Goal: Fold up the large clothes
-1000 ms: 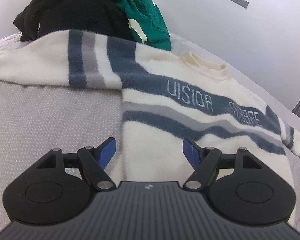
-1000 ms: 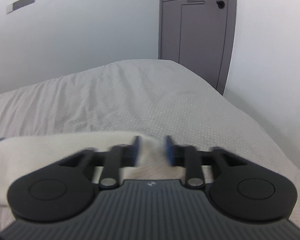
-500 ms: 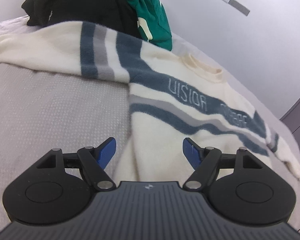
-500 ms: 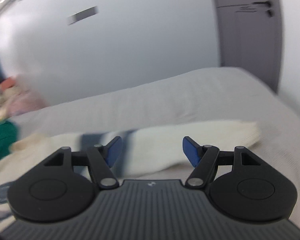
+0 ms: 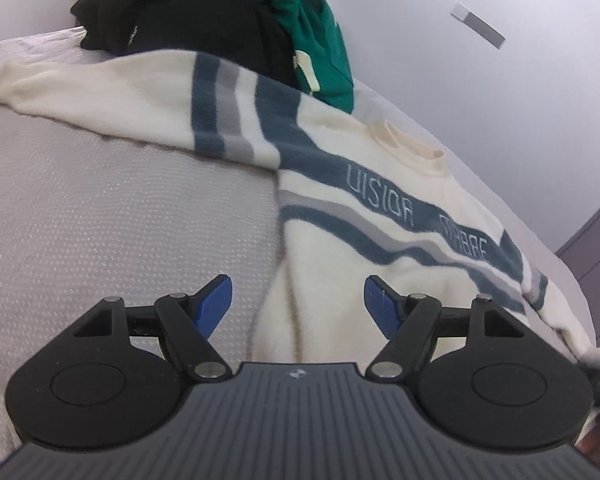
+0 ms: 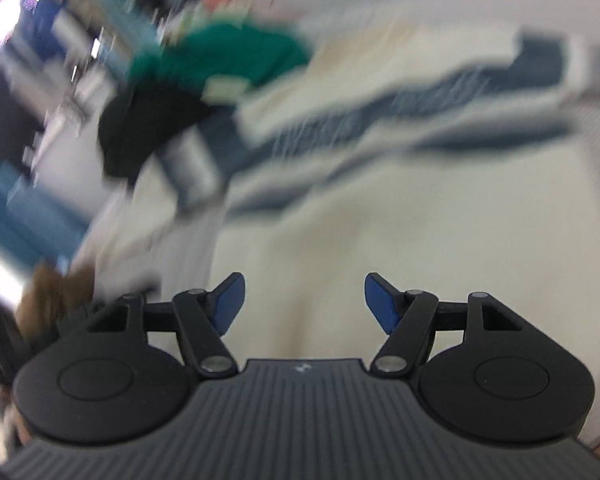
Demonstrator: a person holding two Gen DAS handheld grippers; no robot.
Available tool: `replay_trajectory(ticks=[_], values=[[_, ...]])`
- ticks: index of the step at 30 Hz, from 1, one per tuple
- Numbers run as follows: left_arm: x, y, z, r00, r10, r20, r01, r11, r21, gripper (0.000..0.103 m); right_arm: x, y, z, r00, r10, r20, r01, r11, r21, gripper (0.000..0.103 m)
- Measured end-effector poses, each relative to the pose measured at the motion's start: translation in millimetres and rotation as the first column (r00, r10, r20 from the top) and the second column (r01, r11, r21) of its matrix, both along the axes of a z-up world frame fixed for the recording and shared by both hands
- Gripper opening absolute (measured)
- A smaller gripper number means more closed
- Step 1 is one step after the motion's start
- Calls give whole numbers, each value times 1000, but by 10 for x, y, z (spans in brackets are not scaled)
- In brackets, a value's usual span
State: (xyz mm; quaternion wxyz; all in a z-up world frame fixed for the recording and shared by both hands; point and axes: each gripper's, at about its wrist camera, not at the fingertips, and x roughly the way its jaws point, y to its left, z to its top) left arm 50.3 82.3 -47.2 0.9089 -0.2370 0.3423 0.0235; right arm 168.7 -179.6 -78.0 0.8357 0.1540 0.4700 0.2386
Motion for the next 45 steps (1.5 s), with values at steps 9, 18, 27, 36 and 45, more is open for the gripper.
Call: replay_trajectory(ticks=[9, 18, 27, 36, 45], values=[[108, 66, -96, 1000, 12, -22, -13, 998, -58, 54, -70, 380, -510, 985, 159, -68, -154, 986, 67, 13], [245, -276, -118, 980, -195, 22, 196, 979, -53, 50, 215, -347, -494, 991, -117, -70, 131, 960, 246, 9], [122, -1026, -177, 872, -489, 24, 481, 865, 143, 51, 408, -425, -763, 972, -126, -199, 173, 955, 241, 9], [-39, -1642, -448, 734, -667, -128, 669, 677, 306, 52, 523, -465, -868, 960, -98, -264, 171, 948, 269, 9], [-71, -2018, -724, 748, -613, -254, 642, 569, 515, 52, 539, -503, -890, 957, -85, -277, 169, 941, 294, 9]])
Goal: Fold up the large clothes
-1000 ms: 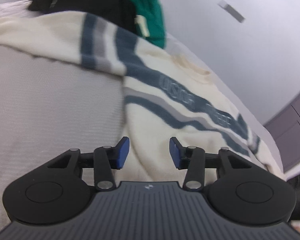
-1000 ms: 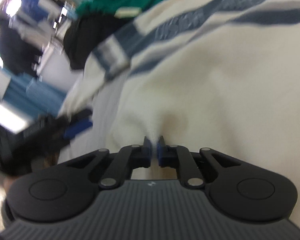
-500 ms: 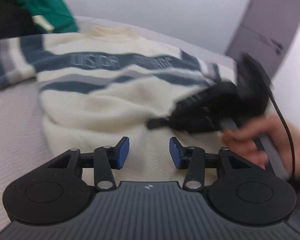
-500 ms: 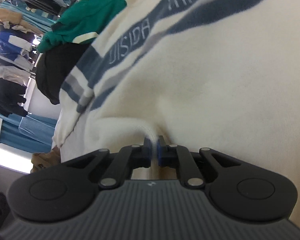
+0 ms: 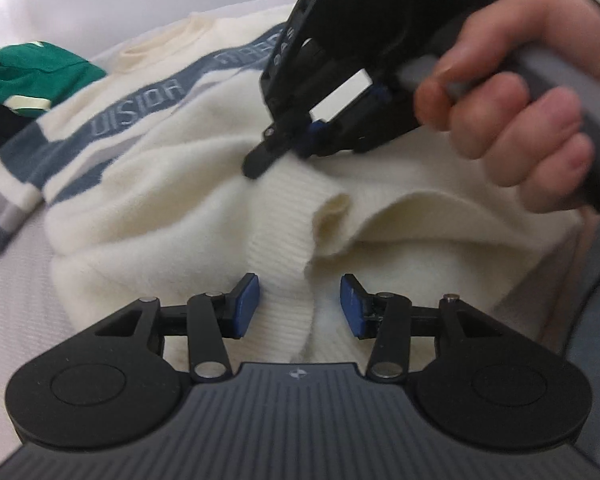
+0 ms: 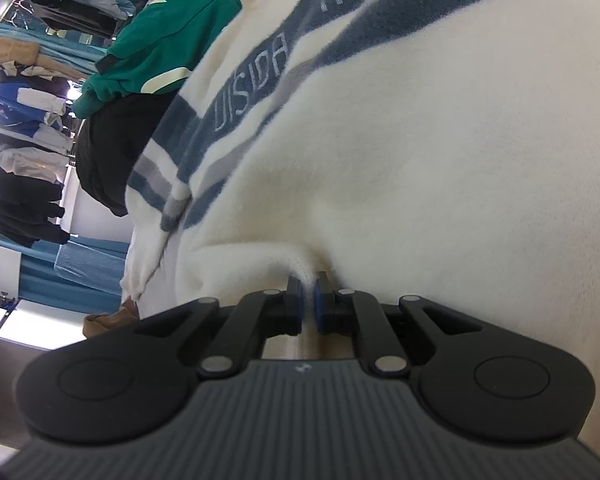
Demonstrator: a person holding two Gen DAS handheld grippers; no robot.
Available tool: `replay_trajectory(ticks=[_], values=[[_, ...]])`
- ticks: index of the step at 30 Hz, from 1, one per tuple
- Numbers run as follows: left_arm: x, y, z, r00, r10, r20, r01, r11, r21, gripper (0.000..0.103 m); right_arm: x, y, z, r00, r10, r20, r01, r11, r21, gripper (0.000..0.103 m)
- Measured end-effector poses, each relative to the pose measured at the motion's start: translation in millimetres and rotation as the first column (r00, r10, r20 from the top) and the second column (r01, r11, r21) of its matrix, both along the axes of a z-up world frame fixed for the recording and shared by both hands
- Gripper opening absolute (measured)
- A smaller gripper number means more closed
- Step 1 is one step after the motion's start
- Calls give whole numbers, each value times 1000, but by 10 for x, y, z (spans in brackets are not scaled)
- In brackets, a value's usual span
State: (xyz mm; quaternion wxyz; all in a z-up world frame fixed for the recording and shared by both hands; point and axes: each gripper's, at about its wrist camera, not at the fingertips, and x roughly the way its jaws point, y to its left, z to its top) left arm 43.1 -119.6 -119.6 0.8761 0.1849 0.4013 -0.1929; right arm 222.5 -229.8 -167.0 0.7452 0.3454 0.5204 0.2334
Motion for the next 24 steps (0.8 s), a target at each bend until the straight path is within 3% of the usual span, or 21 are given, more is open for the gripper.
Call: replay_trajectory(ticks=[2, 3, 7, 10, 13, 15, 18, 20, 24], values=[[2, -18, -7, 999, 23, 26, -24, 999, 22, 45, 4, 15, 11, 1000, 14, 9, -14, 1000, -7, 10], [2, -3, 2, 999, 43, 34, -43, 999, 24, 35, 4, 23, 13, 1000, 16, 10, -16, 1000, -8, 11], [-6, 194, 149, 989, 146, 17, -144, 987, -68, 5, -37, 56, 56, 998, 59, 34, -58, 998, -6, 11], [-94, 508, 395, 956, 291, 27, -283, 947, -152, 4, -112, 81, 92, 995, 90, 48, -92, 995, 30, 12], [-266, 936, 655, 908, 418, -29, -408, 867, -286, 3, -240, 153, 158, 986, 155, 65, -162, 979, 123, 18], [-437, 1208, 808, 870, 488, -72, -480, 802, -356, 3, -336, 229, 227, 977, 193, 89, -205, 967, 151, 29], [-621, 1506, 932, 819, 550, -164, -563, 714, -416, 3, -461, 367, 339, 961, 245, 127, -265, 948, 176, 32], [-710, 1576, 969, 804, 560, -201, -587, 691, -421, 3, -525, 457, 402, 949, 274, 154, -299, 938, 177, 32], [-739, 1649, 916, 792, 564, -234, -608, 699, -375, 3, -626, 670, 436, 927, 324, 191, -347, 933, 98, 32]])
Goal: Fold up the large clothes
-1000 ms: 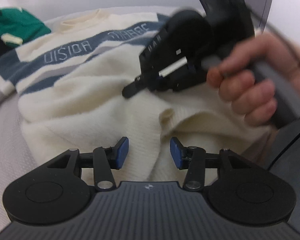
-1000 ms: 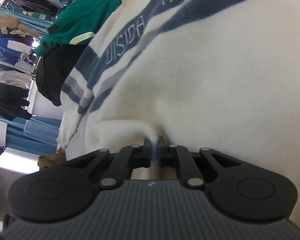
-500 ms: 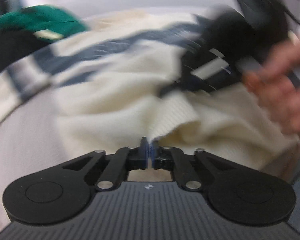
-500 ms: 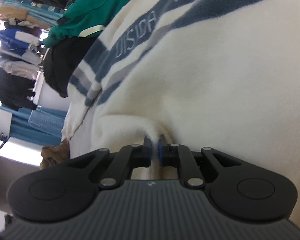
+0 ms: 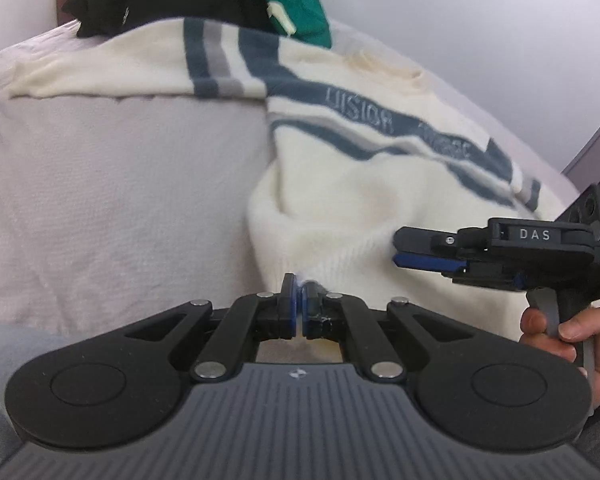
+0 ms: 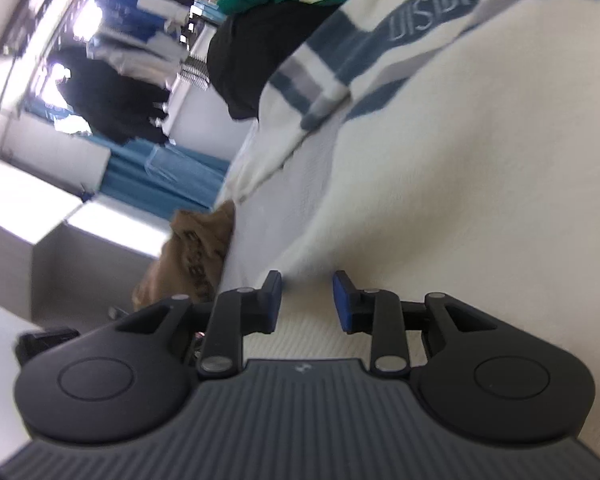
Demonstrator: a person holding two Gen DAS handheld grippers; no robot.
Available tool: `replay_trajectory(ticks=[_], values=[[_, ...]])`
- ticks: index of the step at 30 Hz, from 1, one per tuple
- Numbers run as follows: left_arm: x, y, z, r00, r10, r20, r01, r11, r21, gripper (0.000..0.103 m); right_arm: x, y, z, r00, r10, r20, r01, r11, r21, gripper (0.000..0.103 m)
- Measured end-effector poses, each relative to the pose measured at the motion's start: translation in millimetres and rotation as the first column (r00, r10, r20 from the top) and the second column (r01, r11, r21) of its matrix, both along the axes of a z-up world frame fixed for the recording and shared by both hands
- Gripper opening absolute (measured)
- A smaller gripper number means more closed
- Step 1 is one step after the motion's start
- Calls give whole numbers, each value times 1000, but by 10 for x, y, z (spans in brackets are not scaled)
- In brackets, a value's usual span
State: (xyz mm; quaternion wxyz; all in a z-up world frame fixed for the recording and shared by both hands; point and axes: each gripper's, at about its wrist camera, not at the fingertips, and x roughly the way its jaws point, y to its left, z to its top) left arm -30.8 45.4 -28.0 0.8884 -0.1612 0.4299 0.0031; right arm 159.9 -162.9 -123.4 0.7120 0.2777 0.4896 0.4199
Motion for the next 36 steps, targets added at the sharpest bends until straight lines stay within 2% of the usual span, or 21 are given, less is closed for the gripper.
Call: replay_trajectory(ticks=[2, 7, 10, 12, 14, 15, 18, 21, 22, 24, 27, 31, 33, 36], values=[[-24, -6, -106, 998, 1, -56, -2, 1000, -16, 3, -22, 129, -10, 999, 21, 27, -20, 999, -43, 32], [-55, -45, -274, 989, -7, -148, 9, 1000, 14, 3, -71, 312, -39, 989, 89, 120, -70, 986, -154, 32], [-42, -7, -386, 982, 2, -189, 0, 1000, 10, 3, -76, 410, -194, 988, 119, 103, -94, 972, -217, 32], [-1, 62, -436, 978, 12, -209, -18, 1000, -25, 3, -90, 398, -267, 989, 119, 89, -96, 967, -235, 32], [25, 77, -438, 977, 13, -213, -20, 999, -28, 4, -98, 372, -255, 989, 119, 93, -95, 969, -230, 32], [29, 76, -435, 977, 15, -214, -20, 1000, -21, 6, -97, 361, -247, 989, 116, 93, -92, 970, -227, 32], [40, 85, -414, 972, 13, -234, -22, 999, -33, 29, -96, 353, -281, 991, 110, 81, -90, 970, -226, 32], [1, 33, -300, 979, -2, -202, -4, 1000, -29, 50, -105, 317, -267, 994, 90, 65, -75, 975, -211, 32], [-23, 15, -241, 984, -12, -176, 6, 999, -34, 52, -110, 301, -247, 994, 83, 66, -68, 977, -204, 32], [-64, 9, -136, 992, -30, -121, 23, 998, -54, 53, -125, 288, -181, 993, 75, 92, -54, 976, -212, 32], [-37, -38, 4, 997, -42, -60, 41, 999, -18, 54, -189, 221, -73, 985, 52, 163, -13, 972, -234, 32], [96, -142, 154, 998, -57, 41, 52, 993, 104, 54, -242, 65, 53, 974, -14, 228, 68, 971, -230, 32], [238, -194, 207, 994, -66, 91, 52, 988, 145, 54, -249, -25, 129, 962, -56, 268, 121, 965, -231, 32], [439, -281, 269, 988, -77, 137, 55, 986, 159, 54, -243, -149, 268, 926, -112, 361, 214, 943, -256, 32]])
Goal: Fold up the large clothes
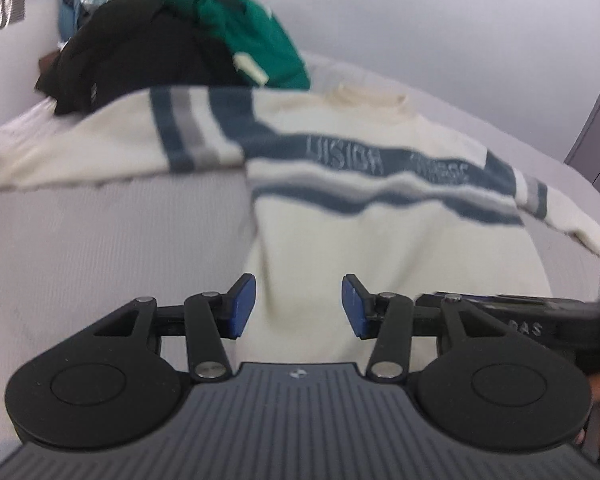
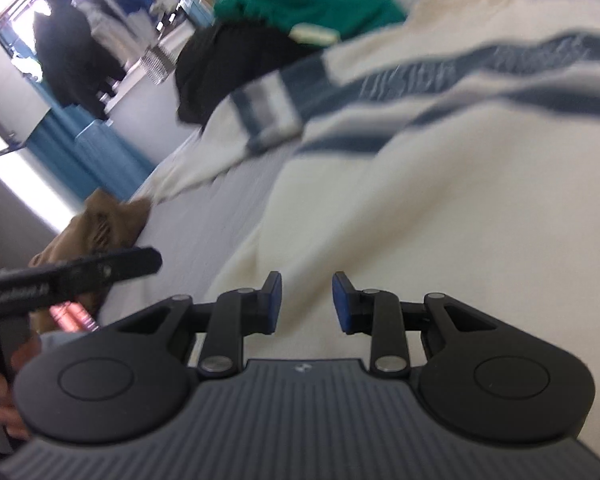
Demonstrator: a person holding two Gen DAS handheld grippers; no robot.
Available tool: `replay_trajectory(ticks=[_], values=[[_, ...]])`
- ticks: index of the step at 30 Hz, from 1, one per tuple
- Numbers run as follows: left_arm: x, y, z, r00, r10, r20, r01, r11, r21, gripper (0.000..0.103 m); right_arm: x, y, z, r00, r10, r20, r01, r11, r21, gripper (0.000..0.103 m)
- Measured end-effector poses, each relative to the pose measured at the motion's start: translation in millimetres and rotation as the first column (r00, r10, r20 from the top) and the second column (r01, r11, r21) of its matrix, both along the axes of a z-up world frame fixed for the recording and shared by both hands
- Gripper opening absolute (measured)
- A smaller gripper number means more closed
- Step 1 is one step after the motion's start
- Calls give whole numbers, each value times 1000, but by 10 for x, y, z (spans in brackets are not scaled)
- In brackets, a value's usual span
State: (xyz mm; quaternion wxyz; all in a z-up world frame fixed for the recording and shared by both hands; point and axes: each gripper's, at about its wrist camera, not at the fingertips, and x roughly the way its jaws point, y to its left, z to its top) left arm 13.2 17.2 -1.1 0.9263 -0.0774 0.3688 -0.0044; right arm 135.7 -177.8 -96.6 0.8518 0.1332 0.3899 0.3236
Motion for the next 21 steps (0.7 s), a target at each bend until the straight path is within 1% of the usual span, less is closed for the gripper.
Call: replay_trajectory(ticks=[1, 4, 6, 8, 12, 15, 17, 18, 21], values=[[79, -37, 14, 1000, -7, 8, 7, 1000, -1, 54, 6, -46, 56, 999, -30, 41, 31, 999, -25, 32], [281, -163, 87, 999, -16, 44, 17, 999, -34, 54, 37, -183, 185, 986, -97, 134, 105, 993, -60, 32], [408, -291, 133, 996, -26, 80, 29, 999, -34, 54, 51, -295, 255, 971, -144, 188, 162, 984, -79, 32], [516, -433, 151, 992, -46, 116, 48, 999, -21, 54, 65, -392, 303, 954, -191, 229, 214, 974, -78, 32], [634, -647, 79, 980, -101, 174, 104, 995, -9, 54, 33, -586, 327, 927, -267, 265, 294, 953, -70, 32], [668, -746, -51, 979, -98, 177, 101, 995, -9, 54, -51, -674, 302, 907, -302, 293, 340, 937, -86, 32], [665, -778, -126, 980, -115, 164, 119, 993, -16, 54, -103, -754, 272, 899, -334, 284, 370, 925, -84, 32], [653, -805, -147, 979, -129, 160, 132, 991, -6, 54, -136, -810, 261, 898, -347, 271, 380, 922, -76, 32], [547, -807, -180, 975, -144, 171, 144, 990, 10, 54, -250, -894, 243, 887, -385, 256, 416, 906, -80, 32]])
